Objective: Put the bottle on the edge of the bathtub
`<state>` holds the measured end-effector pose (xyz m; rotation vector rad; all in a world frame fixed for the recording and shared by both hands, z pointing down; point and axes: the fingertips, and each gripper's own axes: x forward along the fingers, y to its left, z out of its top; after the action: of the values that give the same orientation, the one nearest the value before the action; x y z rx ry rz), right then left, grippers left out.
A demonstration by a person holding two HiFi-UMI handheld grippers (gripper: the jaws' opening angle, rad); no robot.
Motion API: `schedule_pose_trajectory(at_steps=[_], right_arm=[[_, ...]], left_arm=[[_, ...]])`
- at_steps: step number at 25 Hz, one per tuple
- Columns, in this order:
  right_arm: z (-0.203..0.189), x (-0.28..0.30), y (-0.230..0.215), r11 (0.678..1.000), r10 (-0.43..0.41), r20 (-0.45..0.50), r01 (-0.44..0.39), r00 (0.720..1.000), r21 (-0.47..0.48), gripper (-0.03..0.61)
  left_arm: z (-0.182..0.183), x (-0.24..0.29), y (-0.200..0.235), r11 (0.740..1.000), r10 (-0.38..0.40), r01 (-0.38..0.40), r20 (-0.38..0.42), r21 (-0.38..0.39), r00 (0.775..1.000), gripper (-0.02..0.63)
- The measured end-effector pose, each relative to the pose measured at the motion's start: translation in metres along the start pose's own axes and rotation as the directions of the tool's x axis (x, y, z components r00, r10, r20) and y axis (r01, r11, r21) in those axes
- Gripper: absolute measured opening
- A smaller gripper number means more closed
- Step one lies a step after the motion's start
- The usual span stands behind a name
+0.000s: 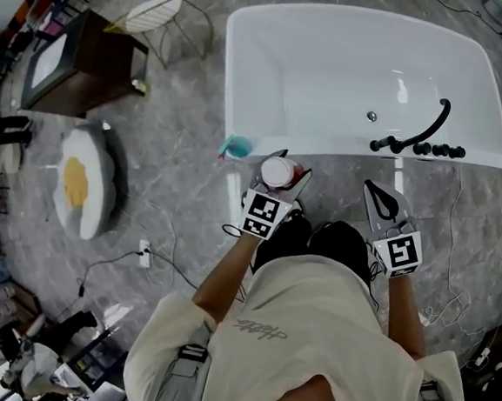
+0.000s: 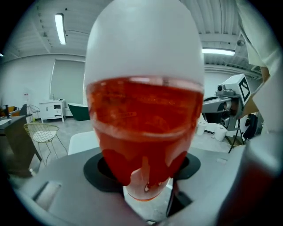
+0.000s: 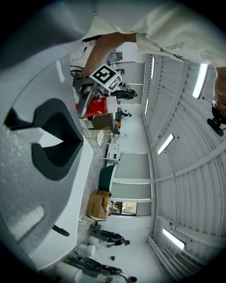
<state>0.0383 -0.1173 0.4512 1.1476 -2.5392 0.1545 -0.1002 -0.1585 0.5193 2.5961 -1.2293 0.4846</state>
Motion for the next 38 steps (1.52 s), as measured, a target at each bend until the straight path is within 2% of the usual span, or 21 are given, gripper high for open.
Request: schedule_pose_trajectory(at_steps=[6, 11, 16, 21, 24, 30, 38], right_arm=[[-0.038, 0.007, -0.016, 0.994, 0.009, -0.07, -0.002, 0.998, 0.106, 0.002], [-0.071, 0.024, -0.026, 0.987, 0.092, -0.116, -0.074, 0.989, 0.145, 0.002], [-0.101, 0.043, -0.036, 0.975, 0.173, -0.15, -0.148, 0.973, 0.165, 0.002], [-0.118, 0.063, -0.04, 0.964, 0.243, -0.186, -0.214, 0.952, 0.159, 0.002], [-0.128, 0.067, -0.04, 0.954, 0.266, -0.199, -0.229, 0.943, 0.193, 0.002], [-0.137, 0.073, -0.051, 0.951, 0.278, -0.214, -0.237, 0.937, 0.197, 0.002], [-0.13, 0.081, -0.046, 0.948, 0.294, -0.198, -0.259, 0.935, 0.185, 0.002]], left_arm=[[-0.032, 0.052, 0.013, 0.999, 0.006, -0.008, -0.045, -0.05, 0.999, 0.299], [-0.071, 0.093, 0.027, 0.996, 0.079, -0.081, -0.089, -0.023, 0.993, 0.298], [-0.114, 0.133, 0.045, 0.983, 0.156, -0.167, -0.132, -0.077, 0.979, 0.298], [-0.144, 0.159, 0.063, 0.979, 0.174, -0.189, -0.181, -0.074, 0.968, 0.299], [-0.16, 0.166, 0.065, 0.978, 0.17, -0.19, -0.2, -0.086, 0.965, 0.299], [-0.155, 0.18, 0.062, 0.981, 0.171, -0.183, -0.167, -0.058, 0.971, 0.301], [-0.162, 0.169, 0.054, 0.987, 0.157, -0.162, -0.169, -0.015, 0.973, 0.305]])
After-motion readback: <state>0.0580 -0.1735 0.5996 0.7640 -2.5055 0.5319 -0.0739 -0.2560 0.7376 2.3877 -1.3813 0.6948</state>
